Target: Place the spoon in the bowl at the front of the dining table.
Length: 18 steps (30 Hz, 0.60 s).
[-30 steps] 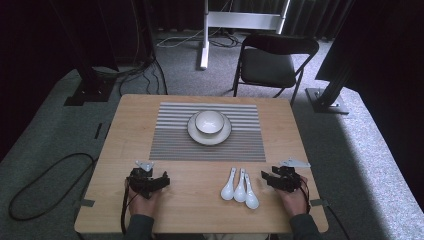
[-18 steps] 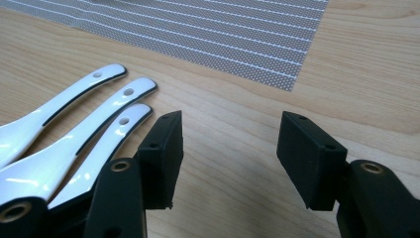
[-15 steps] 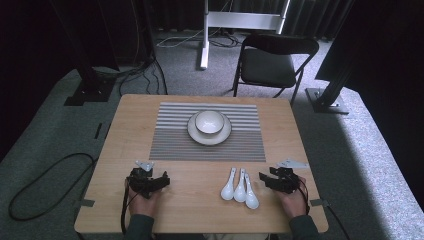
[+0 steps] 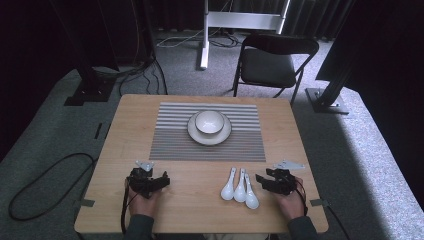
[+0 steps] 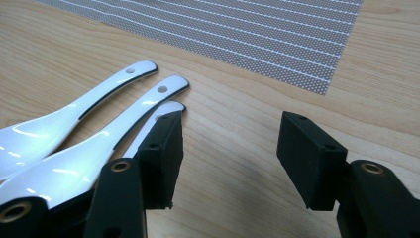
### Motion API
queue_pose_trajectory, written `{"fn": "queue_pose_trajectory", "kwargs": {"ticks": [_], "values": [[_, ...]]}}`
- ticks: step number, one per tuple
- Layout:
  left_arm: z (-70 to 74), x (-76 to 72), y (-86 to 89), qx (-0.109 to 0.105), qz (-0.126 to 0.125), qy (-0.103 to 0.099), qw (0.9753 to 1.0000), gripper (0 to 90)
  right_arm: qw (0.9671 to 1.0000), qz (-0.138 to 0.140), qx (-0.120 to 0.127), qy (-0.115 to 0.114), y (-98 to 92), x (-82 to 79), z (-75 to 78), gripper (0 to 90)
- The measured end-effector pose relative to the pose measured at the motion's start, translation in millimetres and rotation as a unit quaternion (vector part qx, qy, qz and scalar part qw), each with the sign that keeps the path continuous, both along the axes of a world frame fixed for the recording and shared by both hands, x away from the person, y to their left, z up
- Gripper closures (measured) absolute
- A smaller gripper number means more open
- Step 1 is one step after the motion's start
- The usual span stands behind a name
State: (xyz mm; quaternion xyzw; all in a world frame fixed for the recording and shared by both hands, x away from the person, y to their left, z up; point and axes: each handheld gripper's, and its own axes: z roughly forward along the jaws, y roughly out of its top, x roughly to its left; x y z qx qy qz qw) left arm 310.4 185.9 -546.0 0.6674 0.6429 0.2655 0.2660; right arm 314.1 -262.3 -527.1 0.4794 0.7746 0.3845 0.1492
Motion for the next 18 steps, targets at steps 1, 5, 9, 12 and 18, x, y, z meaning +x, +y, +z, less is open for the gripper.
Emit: {"fn": "queue_pose_trajectory", "kwargs": {"ticks": [1, 5, 9, 12, 18], "values": [[0.0, 0.0, 0.0, 0.000, 0.000, 0.000, 1.0000, 7.2, 1.0000, 0.001, 0.000, 0.001, 0.7, -0.4, 0.3, 42.9], [0.0, 0.0, 0.0, 0.000, 0.000, 0.000, 1.0000, 7.2, 1.0000, 0.007, -0.002, 0.000, 3.1, -0.9, 0.0, 44.1], [0.0, 0.1, 0.0, 0.000, -0.001, 0.000, 1.0000, 7.2, 0.9999, 0.012, -0.002, 0.001, 4.9, -1.7, 0.4, 44.1], [0.0, 0.1, 0.0, 0.000, -0.001, 0.000, 1.0000, 7.2, 0.9999, 0.015, -0.003, 0.001, 6.2, -2.2, 0.7, 44.1], [0.0, 0.1, -0.1, 0.000, -0.001, 0.000, 1.0000, 7.2, 0.9997, 0.022, -0.006, 0.006, 8.9, -2.7, -0.4, 44.0]]}}
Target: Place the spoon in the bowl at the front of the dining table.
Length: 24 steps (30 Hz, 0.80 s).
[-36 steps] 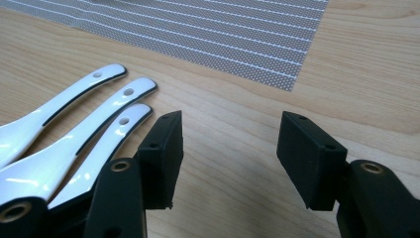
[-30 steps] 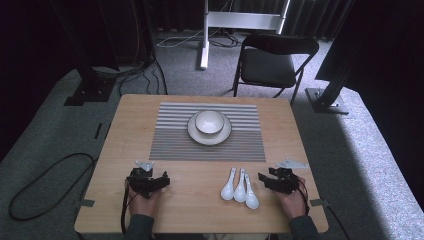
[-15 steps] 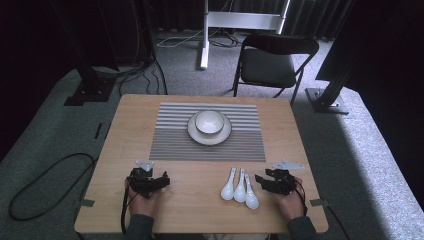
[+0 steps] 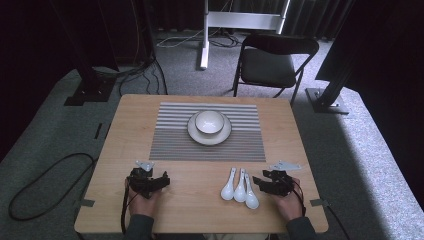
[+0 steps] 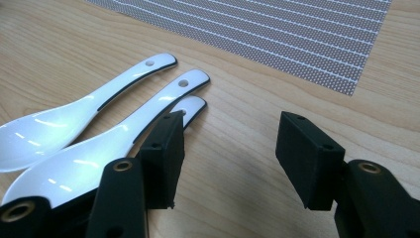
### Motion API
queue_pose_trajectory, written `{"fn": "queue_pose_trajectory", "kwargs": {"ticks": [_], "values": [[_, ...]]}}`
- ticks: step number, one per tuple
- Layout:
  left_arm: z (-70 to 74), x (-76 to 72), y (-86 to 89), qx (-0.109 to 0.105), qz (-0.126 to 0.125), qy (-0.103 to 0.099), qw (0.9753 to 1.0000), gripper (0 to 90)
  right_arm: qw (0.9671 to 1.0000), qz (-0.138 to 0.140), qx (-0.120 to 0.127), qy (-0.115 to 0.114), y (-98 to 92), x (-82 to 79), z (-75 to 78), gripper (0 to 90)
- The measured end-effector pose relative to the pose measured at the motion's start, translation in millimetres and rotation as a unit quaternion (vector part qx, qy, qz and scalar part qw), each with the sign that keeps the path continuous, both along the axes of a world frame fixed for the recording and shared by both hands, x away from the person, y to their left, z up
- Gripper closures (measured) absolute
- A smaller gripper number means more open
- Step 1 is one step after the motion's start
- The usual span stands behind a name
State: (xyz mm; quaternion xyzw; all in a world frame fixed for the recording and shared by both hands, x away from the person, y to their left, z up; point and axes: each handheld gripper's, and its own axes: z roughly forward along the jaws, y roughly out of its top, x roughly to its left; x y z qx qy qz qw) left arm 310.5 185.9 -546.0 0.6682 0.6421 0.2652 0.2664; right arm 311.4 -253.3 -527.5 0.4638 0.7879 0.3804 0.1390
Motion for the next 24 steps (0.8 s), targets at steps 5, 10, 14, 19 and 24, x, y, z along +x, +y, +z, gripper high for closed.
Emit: {"fn": "queue_pose_trajectory", "kwargs": {"ticks": [5, 10, 14, 19, 24], "values": [[0.0, 0.0, 0.0, 0.000, 0.000, 0.000, 1.0000, 7.2, 1.0000, 0.003, 0.000, -0.001, 1.6, -0.9, 0.8, 44.0], [0.0, 0.0, 0.0, 0.000, 0.000, 0.000, 1.0000, 7.2, 1.0000, 0.009, 0.000, -0.002, 3.6, -1.5, 0.7, 43.9], [0.1, 0.0, 0.0, 0.000, -0.001, 0.001, 1.0000, 7.2, 0.9999, 0.014, -0.001, -0.001, 5.9, -1.9, 0.3, 43.9], [0.2, -0.1, 0.0, 0.000, -0.001, 0.001, 1.0000, 7.2, 0.9997, 0.023, -0.003, 0.000, 10.1, -3.0, 0.2, 43.9], [0.1, -0.1, 0.0, 0.001, -0.001, 0.001, 1.0000, 7.2, 0.9994, 0.034, -0.006, 0.001, 15.5, -4.6, 0.2, 43.9]]}}
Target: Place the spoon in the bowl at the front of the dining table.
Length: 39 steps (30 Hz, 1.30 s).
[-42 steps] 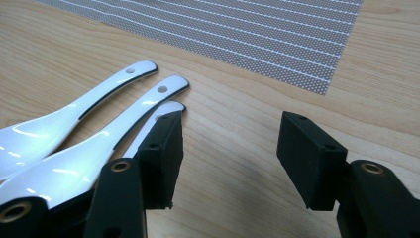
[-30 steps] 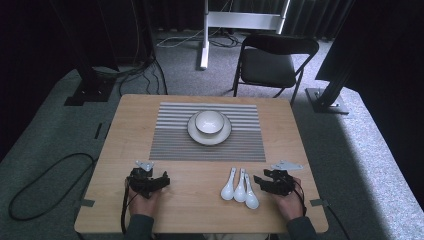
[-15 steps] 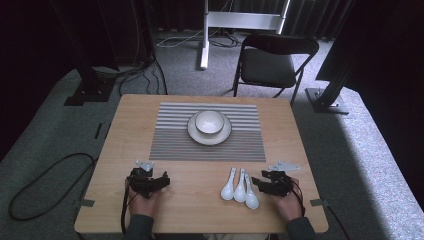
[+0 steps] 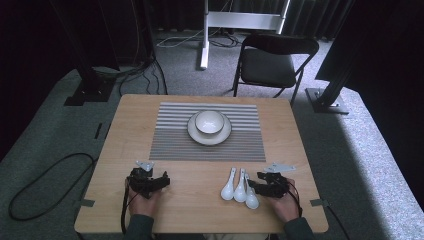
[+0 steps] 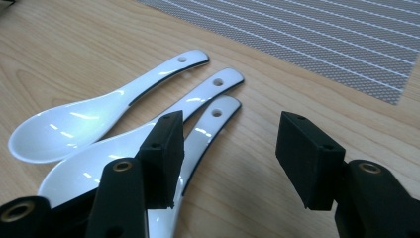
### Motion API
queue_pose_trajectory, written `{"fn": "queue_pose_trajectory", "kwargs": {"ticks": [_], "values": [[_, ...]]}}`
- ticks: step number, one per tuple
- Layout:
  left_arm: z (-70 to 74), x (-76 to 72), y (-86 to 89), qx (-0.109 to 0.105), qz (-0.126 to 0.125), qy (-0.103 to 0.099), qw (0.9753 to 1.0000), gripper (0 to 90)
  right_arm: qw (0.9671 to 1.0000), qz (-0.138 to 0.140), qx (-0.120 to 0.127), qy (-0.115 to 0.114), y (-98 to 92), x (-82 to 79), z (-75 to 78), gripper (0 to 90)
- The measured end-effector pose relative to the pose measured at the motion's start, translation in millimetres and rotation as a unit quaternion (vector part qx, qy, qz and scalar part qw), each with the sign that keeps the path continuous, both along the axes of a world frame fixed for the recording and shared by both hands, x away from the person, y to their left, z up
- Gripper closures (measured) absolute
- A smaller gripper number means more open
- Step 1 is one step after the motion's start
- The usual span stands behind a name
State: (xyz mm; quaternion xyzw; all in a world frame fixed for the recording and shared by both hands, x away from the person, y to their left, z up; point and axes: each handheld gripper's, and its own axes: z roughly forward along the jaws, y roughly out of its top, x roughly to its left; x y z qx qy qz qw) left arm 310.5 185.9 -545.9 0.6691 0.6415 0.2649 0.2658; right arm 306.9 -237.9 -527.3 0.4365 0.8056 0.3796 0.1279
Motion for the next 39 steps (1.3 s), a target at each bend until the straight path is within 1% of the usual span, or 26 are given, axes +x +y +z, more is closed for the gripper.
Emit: {"fn": "queue_pose_trajectory", "kwargs": {"ticks": [12, 18, 23, 28, 39], "values": [[0.1, 0.0, 0.0, 0.000, 0.000, 0.001, 1.0000, 7.2, 0.9998, 0.016, -0.007, 0.012, 5.6, 0.2, -3.1, 43.5], [0.0, 0.0, -0.1, 0.000, 0.000, 0.000, 1.0000, 7.2, 0.9993, 0.028, -0.016, 0.020, 10.1, 0.3, -5.8, 43.4], [0.0, 0.0, 0.0, 0.000, 0.000, 0.000, 1.0000, 7.2, 0.9991, 0.028, -0.019, 0.025, 10.0, 0.7, -6.9, 43.9], [0.1, 0.0, 0.0, 0.000, 0.000, 0.001, 1.0000, 7.2, 0.9989, 0.030, -0.024, 0.027, 10.3, 1.2, -7.9, 46.1], [0.1, 0.0, 0.0, 0.000, 0.000, 0.001, 1.0000, 7.2, 0.9990, 0.016, -0.027, 0.031, 6.9, 2.6, -7.7, 54.8]]}}
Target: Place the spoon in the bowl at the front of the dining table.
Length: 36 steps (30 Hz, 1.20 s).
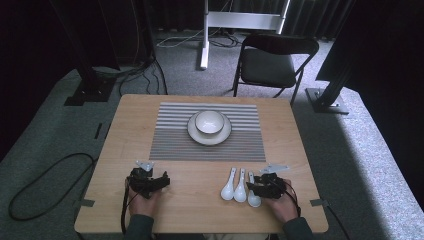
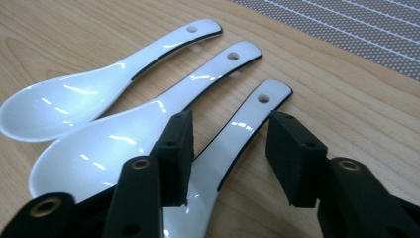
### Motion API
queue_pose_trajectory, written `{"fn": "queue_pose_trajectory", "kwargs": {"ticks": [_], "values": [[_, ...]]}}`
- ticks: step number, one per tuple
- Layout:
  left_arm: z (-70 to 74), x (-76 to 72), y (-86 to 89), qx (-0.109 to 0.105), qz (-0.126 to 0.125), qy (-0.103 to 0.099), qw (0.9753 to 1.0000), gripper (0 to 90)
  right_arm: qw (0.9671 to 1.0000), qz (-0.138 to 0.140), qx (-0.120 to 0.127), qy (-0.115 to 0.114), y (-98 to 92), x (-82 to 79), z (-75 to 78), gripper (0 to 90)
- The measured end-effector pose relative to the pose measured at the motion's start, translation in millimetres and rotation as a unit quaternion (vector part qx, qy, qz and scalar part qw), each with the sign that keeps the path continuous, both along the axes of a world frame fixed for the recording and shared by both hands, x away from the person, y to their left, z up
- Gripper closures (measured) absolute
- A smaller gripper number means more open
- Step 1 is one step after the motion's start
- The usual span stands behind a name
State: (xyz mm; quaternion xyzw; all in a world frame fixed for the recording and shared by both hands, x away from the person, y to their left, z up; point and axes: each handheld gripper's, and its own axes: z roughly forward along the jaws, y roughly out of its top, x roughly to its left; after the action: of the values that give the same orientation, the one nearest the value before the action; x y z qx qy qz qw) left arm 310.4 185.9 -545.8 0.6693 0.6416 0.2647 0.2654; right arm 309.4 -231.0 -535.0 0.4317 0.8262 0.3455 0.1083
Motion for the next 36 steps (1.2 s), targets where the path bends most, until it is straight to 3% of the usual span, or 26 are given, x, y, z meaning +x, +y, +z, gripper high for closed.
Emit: {"fn": "queue_pose_trajectory", "kwargs": {"ticks": [11, 15, 18, 24, 36], "values": [[-0.1, 0.0, 0.0, 0.000, 0.000, -0.001, 1.0000, 7.2, 0.9996, -0.027, -0.007, 0.002, -6.1, 2.2, 0.9, 62.2], [0.0, 0.0, 0.0, 0.000, 0.000, 0.000, 1.0000, 7.2, 0.9983, -0.036, -0.045, -0.010, -3.8, 1.8, 2.5, 64.7], [0.0, 0.0, 0.0, 0.000, 0.000, 0.000, 1.0000, 7.2, 0.9974, -0.038, -0.059, -0.013, -1.4, 1.9, 3.3, 66.1], [0.0, 0.0, 0.0, 0.000, 0.000, 0.000, 1.0000, 7.2, 0.9967, -0.047, -0.066, -0.009, -1.1, 3.5, 4.5, 72.1], [-0.1, 0.0, 0.0, 0.000, 0.000, -0.001, 1.0000, 7.2, 0.9959, -0.052, -0.073, -0.012, 1.4, 6.4, 4.9, 73.2]]}}
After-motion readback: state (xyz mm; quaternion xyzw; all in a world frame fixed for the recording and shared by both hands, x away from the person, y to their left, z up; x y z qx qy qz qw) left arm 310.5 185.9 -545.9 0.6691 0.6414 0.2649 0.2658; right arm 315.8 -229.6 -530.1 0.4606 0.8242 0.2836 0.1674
